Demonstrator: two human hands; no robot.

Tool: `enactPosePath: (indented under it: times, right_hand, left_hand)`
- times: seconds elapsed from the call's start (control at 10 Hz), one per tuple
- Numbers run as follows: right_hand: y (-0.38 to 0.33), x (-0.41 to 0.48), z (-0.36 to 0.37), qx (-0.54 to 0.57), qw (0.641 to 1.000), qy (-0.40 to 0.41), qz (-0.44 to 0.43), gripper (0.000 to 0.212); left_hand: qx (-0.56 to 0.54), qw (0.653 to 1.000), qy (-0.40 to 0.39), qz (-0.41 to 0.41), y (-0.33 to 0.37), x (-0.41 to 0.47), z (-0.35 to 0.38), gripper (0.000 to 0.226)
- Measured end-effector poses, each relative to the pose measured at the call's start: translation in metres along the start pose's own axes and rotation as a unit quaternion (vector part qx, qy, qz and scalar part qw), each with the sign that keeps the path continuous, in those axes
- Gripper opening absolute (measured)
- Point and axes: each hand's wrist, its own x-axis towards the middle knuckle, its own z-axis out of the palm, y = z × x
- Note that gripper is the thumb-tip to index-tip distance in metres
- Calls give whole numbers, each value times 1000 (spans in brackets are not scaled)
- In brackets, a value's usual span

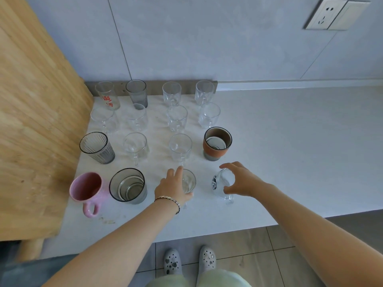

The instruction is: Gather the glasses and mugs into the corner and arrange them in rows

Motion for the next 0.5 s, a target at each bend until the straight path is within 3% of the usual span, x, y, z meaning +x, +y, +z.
enactPosePath:
  times: [0.3, 0.4, 0.5]
  right_hand:
    - [4, -2, -4, -43, 998, -29, -41, 77]
    - [0, -4, -11, -94, 993, -50, -48, 76]
    - [-21, -10, -43, -128, 989, -36, -65, 64]
  left_hand:
    - [18, 1000, -5, -17, 7, -4, -4, 80]
    - [62, 996, -23, -53, 17, -12, -11, 90]
    - [26, 997, -33, -63, 36, -9, -44, 71]
